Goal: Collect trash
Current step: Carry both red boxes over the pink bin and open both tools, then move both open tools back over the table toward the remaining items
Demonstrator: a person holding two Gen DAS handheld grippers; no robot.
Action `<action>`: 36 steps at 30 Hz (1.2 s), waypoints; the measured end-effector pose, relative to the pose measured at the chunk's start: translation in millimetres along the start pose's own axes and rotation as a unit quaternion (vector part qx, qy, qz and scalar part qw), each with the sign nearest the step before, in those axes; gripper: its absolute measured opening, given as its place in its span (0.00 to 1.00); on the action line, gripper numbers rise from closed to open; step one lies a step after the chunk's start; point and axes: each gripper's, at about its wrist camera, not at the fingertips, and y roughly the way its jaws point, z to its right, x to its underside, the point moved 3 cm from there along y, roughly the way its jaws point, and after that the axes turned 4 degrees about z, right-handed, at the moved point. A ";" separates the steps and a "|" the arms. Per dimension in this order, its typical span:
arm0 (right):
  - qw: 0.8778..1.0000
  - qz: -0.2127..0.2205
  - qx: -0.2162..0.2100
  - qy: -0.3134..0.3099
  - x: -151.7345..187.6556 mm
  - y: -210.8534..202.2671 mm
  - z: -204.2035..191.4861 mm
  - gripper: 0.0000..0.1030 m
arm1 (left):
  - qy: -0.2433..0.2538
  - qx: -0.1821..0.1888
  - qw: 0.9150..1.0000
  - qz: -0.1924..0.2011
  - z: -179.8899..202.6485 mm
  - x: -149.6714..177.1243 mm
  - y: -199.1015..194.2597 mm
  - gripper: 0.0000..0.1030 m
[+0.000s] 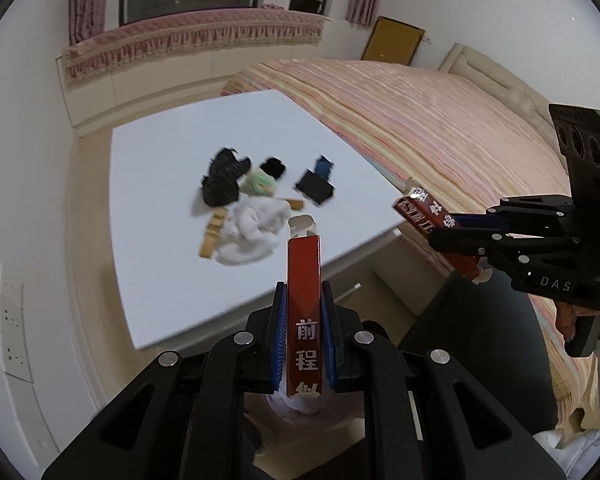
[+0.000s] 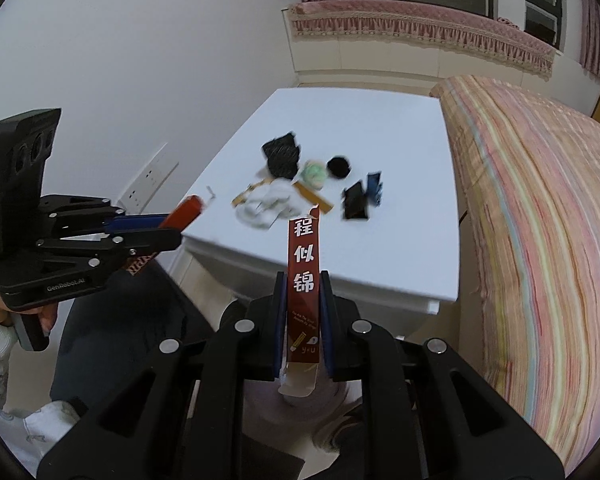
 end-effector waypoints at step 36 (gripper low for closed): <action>0.999 -0.036 0.004 0.017 52.8 11.5 -10.0 0.91 | -0.033 -0.009 0.999 -0.011 7.6 46.2 -3.4 0.91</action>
